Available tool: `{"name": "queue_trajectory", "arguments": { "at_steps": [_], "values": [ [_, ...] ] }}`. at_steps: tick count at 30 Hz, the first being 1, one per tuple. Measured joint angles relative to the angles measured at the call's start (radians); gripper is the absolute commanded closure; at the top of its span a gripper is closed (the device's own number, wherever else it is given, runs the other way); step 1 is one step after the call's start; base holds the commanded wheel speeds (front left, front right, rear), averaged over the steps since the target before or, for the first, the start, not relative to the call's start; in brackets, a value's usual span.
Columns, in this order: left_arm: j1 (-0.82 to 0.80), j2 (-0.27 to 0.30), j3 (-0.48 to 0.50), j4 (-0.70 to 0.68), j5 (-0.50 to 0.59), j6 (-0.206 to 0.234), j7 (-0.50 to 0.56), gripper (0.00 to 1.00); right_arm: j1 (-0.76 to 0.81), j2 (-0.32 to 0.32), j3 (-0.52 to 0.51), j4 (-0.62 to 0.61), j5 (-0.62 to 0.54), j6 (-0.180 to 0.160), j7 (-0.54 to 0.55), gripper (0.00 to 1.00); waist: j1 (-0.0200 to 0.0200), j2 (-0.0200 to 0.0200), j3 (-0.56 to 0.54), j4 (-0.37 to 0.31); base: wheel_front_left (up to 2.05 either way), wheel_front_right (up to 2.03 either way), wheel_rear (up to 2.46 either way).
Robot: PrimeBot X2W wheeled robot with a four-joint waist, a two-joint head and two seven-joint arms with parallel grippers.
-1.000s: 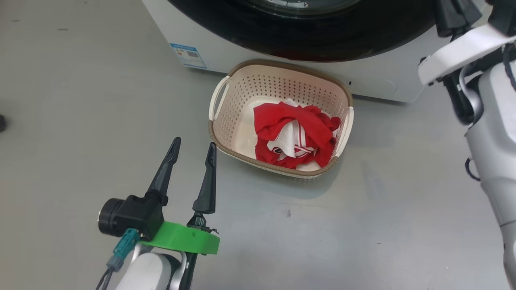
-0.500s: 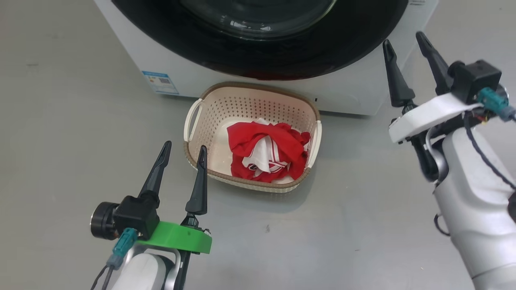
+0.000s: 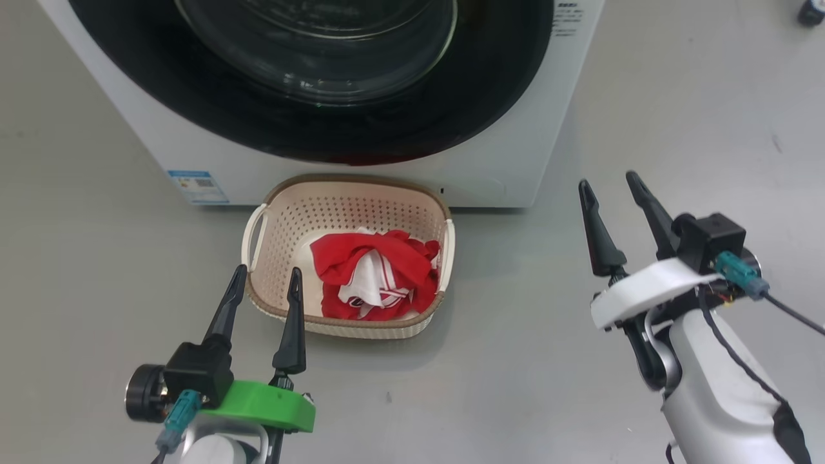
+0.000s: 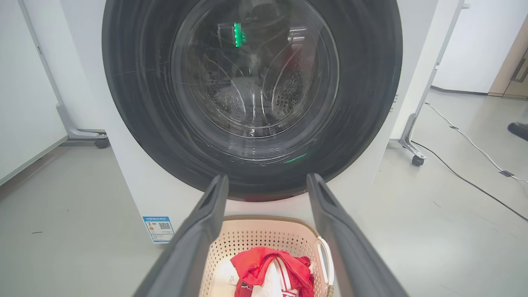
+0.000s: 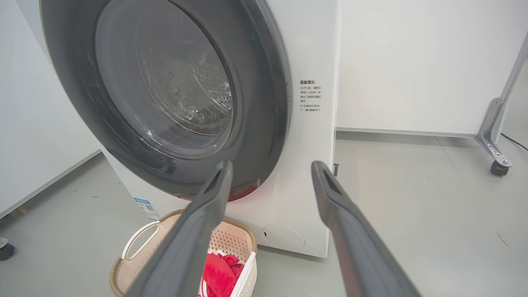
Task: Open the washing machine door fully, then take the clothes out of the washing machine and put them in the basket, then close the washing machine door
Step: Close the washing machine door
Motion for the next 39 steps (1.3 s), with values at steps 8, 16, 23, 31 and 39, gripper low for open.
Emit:
{"name": "queue_trajectory", "arguments": {
  "at_steps": [8, 16, 23, 31, 39],
  "values": [
    [0.060, 0.002, 0.030, 0.033, 0.000, 0.000, 0.000, 0.00, 0.142, 0.015, -0.017, -0.048, -0.010, -0.020, 0.000, 0.00, 0.0000, 0.0000, -0.062, -0.058, 0.00, 0.00, 0.00],
    [0.099, 0.002, 0.016, 0.054, 0.000, 0.000, 0.000, 0.00, 0.267, 0.032, -0.014, -0.107, -0.027, -0.043, 0.000, 0.00, 0.0000, 0.0000, -0.133, -0.098, 0.00, 0.00, 0.00],
    [0.121, 0.003, 0.012, 0.054, 0.000, 0.000, 0.000, 0.00, 0.326, 0.035, -0.015, -0.143, -0.034, -0.064, 0.000, 0.00, -0.0001, 0.0000, -0.167, -0.113, 0.00, 0.00, 0.00],
    [0.145, 0.004, 0.002, 0.057, 0.000, -0.002, 0.000, 0.00, 0.402, 0.040, -0.038, -0.189, -0.038, -0.090, 0.000, 0.00, -0.0001, 0.0000, -0.192, -0.123, 0.00, 0.00, 0.00],
    [0.150, 0.004, 0.001, 0.056, 0.000, -0.002, 0.000, 0.00, 0.434, 0.044, -0.038, -0.226, -0.043, -0.096, 0.000, 0.00, 0.0000, 0.0000, -0.196, -0.126, 0.00, 0.00, 0.00]
  ]
}}
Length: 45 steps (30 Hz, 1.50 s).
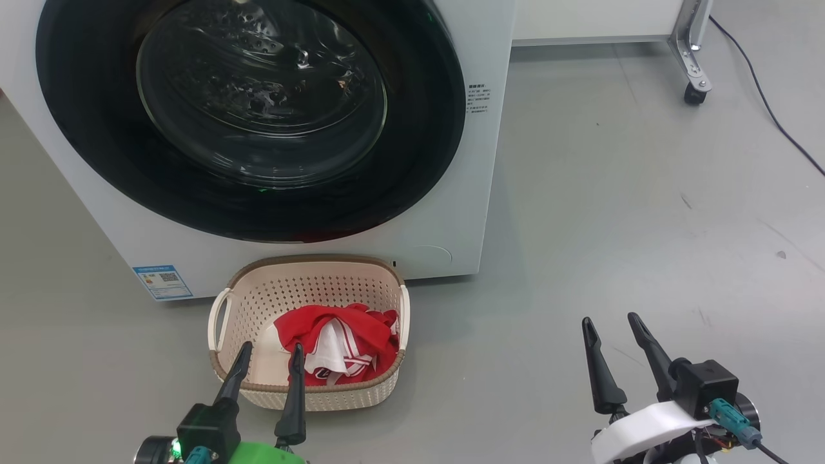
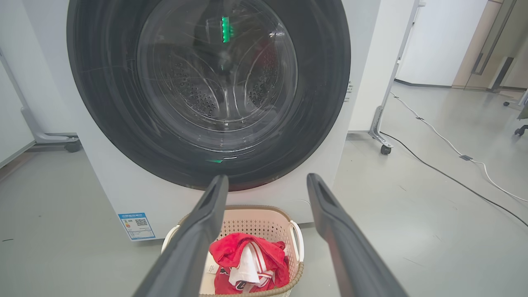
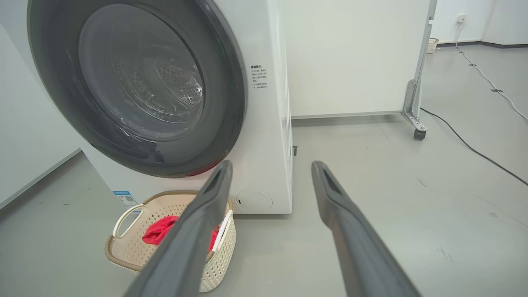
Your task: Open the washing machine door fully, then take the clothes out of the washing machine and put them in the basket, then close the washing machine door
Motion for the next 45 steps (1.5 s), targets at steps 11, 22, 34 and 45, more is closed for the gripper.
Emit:
{"name": "queue_trajectory", "arguments": {
  "at_steps": [11, 22, 34, 45],
  "values": [
    [0.001, 0.000, -0.001, -0.003, 0.000, -0.004, 0.000, 0.00, 0.025, 0.004, 0.000, -0.033, -0.002, -0.003, 0.000, 0.00, 0.0000, 0.0000, 0.003, 0.000, 0.00, 0.00, 0.00],
    [0.001, 0.000, -0.002, -0.004, 0.000, -0.008, 0.000, 0.00, 0.045, 0.004, -0.006, -0.050, -0.003, -0.004, 0.000, 0.00, 0.0000, 0.0000, 0.007, 0.002, 0.00, 0.00, 0.00],
    [0.001, 0.000, -0.002, -0.004, 0.000, -0.009, 0.000, 0.00, 0.049, 0.004, -0.009, -0.057, -0.003, -0.004, 0.000, 0.00, 0.0000, 0.0000, 0.003, 0.001, 0.00, 0.00, 0.00],
    [0.021, -0.002, -0.008, 0.035, -0.002, -0.016, 0.000, 1.00, 0.075, 0.011, -0.011, -0.024, 0.004, -0.002, 0.002, 1.00, 0.0001, 0.0000, -0.006, 0.003, 0.00, 0.00, 0.00]
  ]
}}
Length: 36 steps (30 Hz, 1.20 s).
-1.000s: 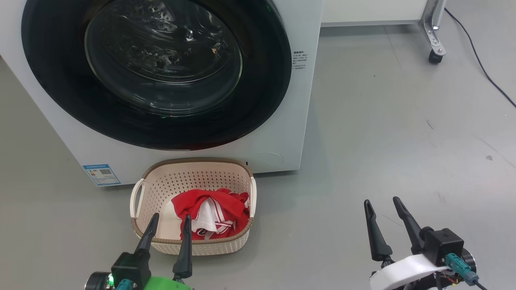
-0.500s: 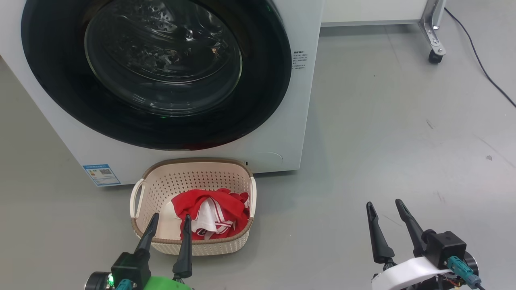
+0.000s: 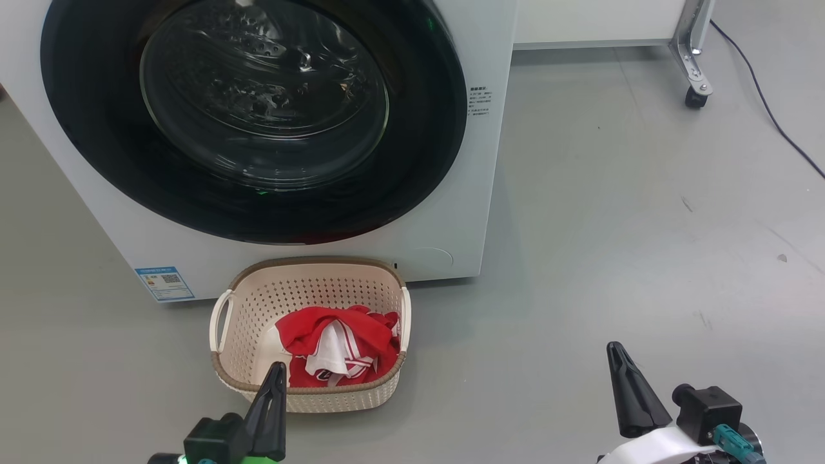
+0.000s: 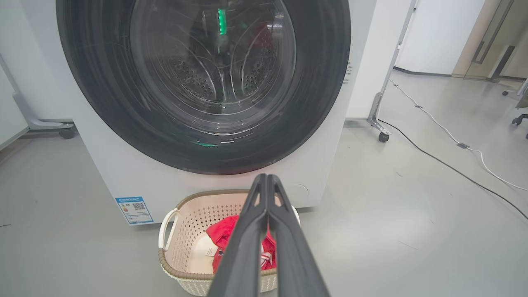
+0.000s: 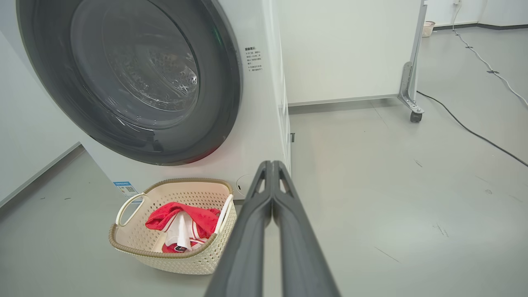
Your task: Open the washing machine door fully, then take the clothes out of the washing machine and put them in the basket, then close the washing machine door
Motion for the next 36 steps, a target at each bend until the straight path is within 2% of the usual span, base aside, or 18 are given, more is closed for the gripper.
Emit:
{"name": "queue_trajectory", "arguments": {
  "at_steps": [6, 22, 36],
  "values": [
    [0.012, 0.000, 0.000, -0.012, -0.055, -0.010, 0.000, 1.00, 0.005, 0.001, -0.001, -0.004, 0.046, 0.003, 0.000, 1.00, 0.0000, 0.0000, 0.000, -0.002, 0.00, 0.00, 0.00],
    [0.015, 0.000, 0.056, -0.029, -0.301, -0.039, 0.048, 1.00, 0.002, 0.007, -0.054, -0.012, 0.293, 0.021, 0.049, 1.00, 0.0000, 0.0000, 0.000, -0.006, 0.00, 0.00, 0.00],
    [0.009, 0.009, 0.102, -0.026, -0.471, -0.062, 0.089, 1.00, -0.019, 0.004, -0.097, -0.006, 0.464, 0.037, 0.092, 1.00, 0.0000, 0.0000, 0.000, -0.010, 0.00, 0.00, 0.00]
  ]
}}
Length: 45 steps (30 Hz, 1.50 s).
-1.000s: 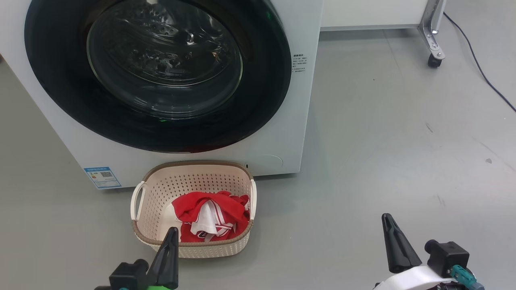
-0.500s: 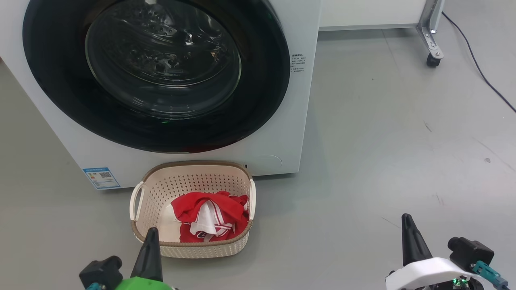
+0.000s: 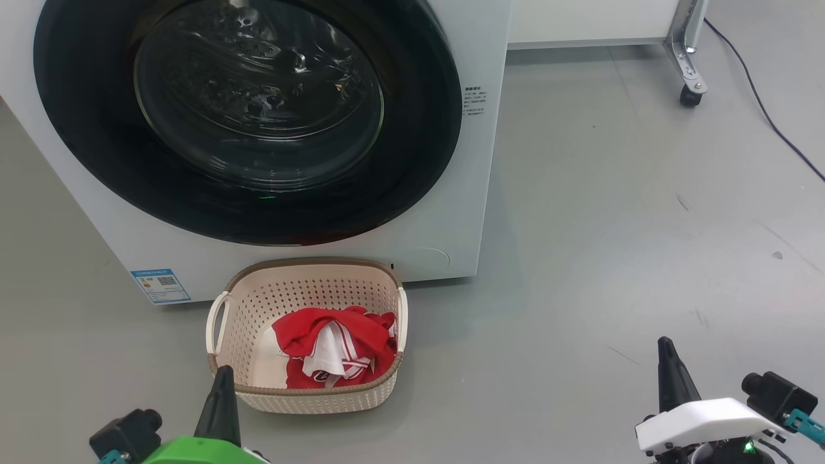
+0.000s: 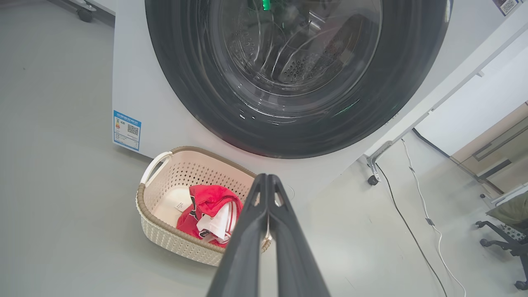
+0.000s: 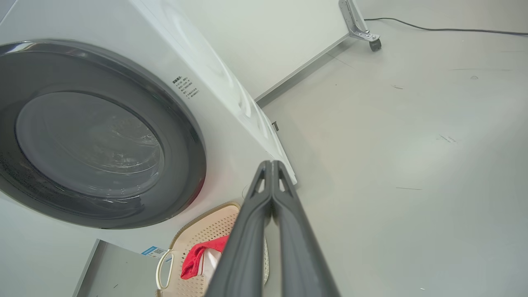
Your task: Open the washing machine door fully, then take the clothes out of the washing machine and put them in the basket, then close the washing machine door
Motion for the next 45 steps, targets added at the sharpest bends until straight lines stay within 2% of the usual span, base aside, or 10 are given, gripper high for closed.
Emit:
{"name": "queue_trajectory", "arguments": {
  "at_steps": [25, 45],
  "values": [
    [-0.038, 0.021, 0.074, 0.028, -0.325, -0.046, 0.077, 1.00, -0.058, -0.010, -0.074, 0.033, 0.320, 0.034, 0.080, 1.00, 0.0000, 0.0000, -0.002, -0.006, 0.00, 0.00, 0.00],
    [-0.074, 0.031, 0.137, 0.058, -0.579, -0.099, 0.135, 1.00, -0.100, -0.014, -0.132, 0.062, 0.574, 0.064, 0.140, 1.00, 0.0000, 0.0000, -0.004, -0.011, 0.00, 0.00, 0.00]
  ]
}}
